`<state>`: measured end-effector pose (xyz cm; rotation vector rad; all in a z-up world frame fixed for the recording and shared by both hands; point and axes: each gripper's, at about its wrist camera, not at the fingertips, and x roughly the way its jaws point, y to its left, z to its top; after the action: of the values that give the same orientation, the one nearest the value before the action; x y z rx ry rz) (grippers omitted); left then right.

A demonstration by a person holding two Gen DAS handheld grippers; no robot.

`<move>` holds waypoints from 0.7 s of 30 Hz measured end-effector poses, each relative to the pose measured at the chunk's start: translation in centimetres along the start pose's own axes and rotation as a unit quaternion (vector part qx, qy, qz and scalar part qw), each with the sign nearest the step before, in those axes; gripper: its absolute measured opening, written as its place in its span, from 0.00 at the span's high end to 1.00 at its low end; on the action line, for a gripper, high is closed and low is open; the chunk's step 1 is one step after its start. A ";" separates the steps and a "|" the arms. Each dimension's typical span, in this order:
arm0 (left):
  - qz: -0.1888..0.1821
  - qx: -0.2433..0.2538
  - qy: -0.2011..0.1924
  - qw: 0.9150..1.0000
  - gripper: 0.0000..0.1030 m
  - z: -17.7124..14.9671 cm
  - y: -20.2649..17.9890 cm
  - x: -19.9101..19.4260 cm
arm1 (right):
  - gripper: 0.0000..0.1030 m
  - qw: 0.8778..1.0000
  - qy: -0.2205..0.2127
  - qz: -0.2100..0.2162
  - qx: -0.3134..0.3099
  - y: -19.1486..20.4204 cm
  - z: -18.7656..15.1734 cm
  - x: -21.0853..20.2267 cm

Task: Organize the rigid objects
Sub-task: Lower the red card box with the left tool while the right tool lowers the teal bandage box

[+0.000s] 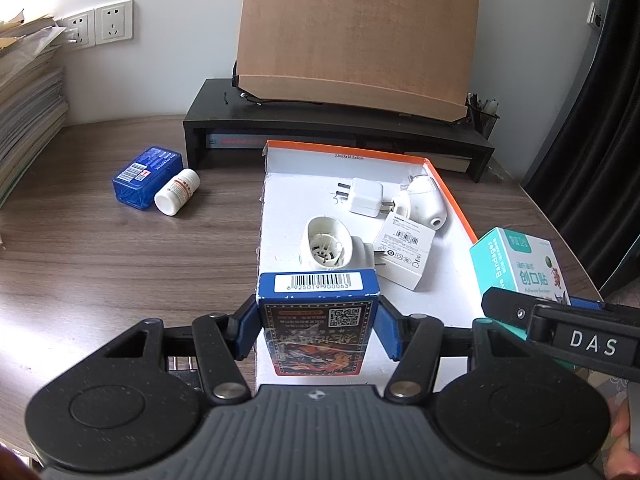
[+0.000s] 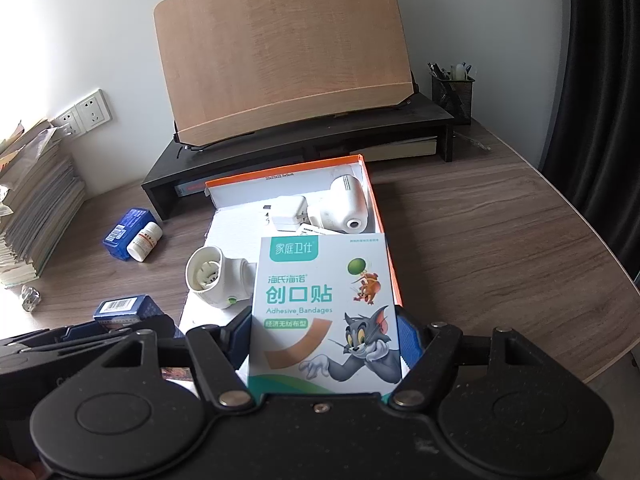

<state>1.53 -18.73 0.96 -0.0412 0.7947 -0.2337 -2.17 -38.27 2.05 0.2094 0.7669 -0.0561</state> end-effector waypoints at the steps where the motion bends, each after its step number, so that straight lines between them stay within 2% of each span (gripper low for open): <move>1: 0.000 -0.001 0.000 1.000 0.43 0.0 0.0 0.0 | 0.19 1.000 0.000 0.000 0.000 0.0 0.0 0.0; 21: 0.001 -0.003 -0.003 1.000 0.43 0.0 0.0 -0.2 | 0.19 1.000 0.001 0.001 -0.002 0.0 0.1 0.2</move>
<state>1.36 -18.72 1.08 -0.0462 0.7891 -0.2304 -1.95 -38.27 2.04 0.2071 0.7686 -0.0531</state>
